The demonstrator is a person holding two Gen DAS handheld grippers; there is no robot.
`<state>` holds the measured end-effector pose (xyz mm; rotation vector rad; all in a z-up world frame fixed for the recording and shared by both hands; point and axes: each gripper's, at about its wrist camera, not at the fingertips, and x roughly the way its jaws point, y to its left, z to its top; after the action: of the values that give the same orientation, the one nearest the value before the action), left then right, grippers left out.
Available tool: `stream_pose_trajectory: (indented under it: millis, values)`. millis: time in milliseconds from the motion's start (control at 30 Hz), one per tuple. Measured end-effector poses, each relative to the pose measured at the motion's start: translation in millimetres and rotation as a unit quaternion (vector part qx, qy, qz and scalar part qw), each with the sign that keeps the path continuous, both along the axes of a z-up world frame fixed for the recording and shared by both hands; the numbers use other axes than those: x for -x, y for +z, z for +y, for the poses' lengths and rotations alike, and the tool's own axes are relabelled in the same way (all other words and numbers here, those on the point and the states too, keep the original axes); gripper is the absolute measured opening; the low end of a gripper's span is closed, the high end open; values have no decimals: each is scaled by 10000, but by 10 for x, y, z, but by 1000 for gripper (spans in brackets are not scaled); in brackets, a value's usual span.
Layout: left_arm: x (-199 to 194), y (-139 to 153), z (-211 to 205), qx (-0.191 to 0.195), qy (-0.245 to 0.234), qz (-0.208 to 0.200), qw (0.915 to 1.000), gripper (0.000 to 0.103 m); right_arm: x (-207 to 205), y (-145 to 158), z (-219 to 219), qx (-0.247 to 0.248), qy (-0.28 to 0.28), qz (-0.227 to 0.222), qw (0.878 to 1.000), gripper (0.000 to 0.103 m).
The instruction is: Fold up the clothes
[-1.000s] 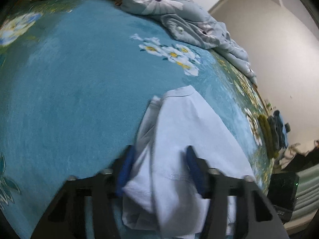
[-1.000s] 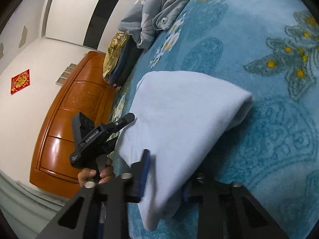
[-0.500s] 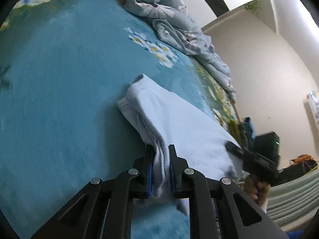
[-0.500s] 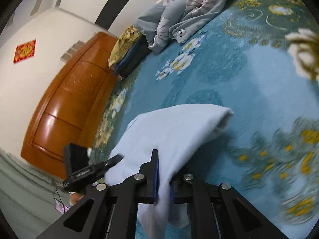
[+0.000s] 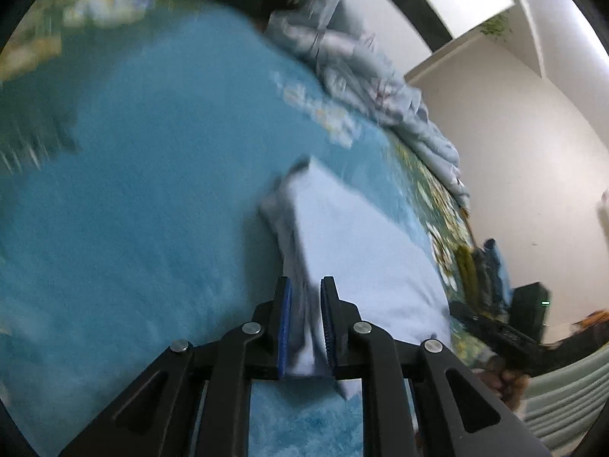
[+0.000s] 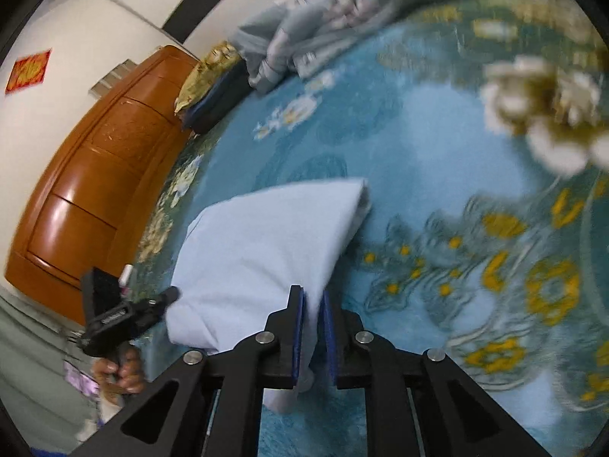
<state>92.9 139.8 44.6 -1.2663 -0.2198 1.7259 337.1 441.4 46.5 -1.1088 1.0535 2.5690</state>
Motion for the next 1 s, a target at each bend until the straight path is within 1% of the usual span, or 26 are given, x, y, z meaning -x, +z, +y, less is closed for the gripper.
stream_pose_trajectory:
  millis: [33,67,133,200,267,300,333,400,433,467,500,533,600,667,767,800,867,900,933,1000]
  values:
    - [-14,96,9,5,30,205,9998,16,5,79,-32,-182,9,59,9998,13]
    - [-32,164,54,-41,-39,282,9996,18,41,132,-76,-295,60,106,9995,13]
    - [-101,288,200,-78,-227,445,9987,26,200,168,-193,-333,276,163,9989,13]
    - [-232,318,368,137,-447,717,9963,27,359,203,-311,-371,492,219,9979,13]
    - [-329,274,448,326,-631,843,9939,27,508,162,-450,-380,691,186,9967,13]
    - [-379,235,486,411,-731,871,9927,27,567,117,-520,-369,780,141,9962,13]
    - [-395,165,483,483,-766,796,9927,27,609,62,-584,-346,859,81,9957,13]
    - [-388,24,414,642,-679,651,9935,27,622,-68,-693,-304,989,-55,9946,13]
    - [-371,-42,350,642,-630,557,9944,27,586,-126,-724,-307,1012,-109,9943,13]
    - [-353,-112,287,539,-605,408,9959,27,542,-188,-743,-280,1010,-150,9944,13]
    - [-340,-173,224,384,-566,255,9973,27,487,-255,-745,-213,974,-172,9949,14]
    - [-352,-205,186,298,-537,200,9979,27,437,-311,-740,-124,922,-161,9955,13]
    - [-367,-219,164,248,-504,192,9982,27,351,-392,-711,111,774,-46,9969,11]
    - [-374,-213,164,234,-480,189,9984,27,335,-425,-699,235,669,5,9975,11]
    - [-376,-110,164,193,-472,278,9983,27,328,-337,-697,154,643,88,9978,11]
    - [-365,-54,148,149,-446,358,9983,27,324,-300,-697,111,643,119,9978,14]
    - [-329,42,71,109,-267,586,9979,27,264,-203,-637,-67,532,226,9983,13]
    - [-298,62,28,148,-156,667,9975,30,224,-150,-594,-175,455,289,9984,15]
    - [-267,82,-15,186,-45,748,9970,39,175,-106,-538,-266,334,348,9985,17]
    - [-176,51,-61,225,158,751,9968,50,30,-84,-370,-317,-82,431,9985,35]
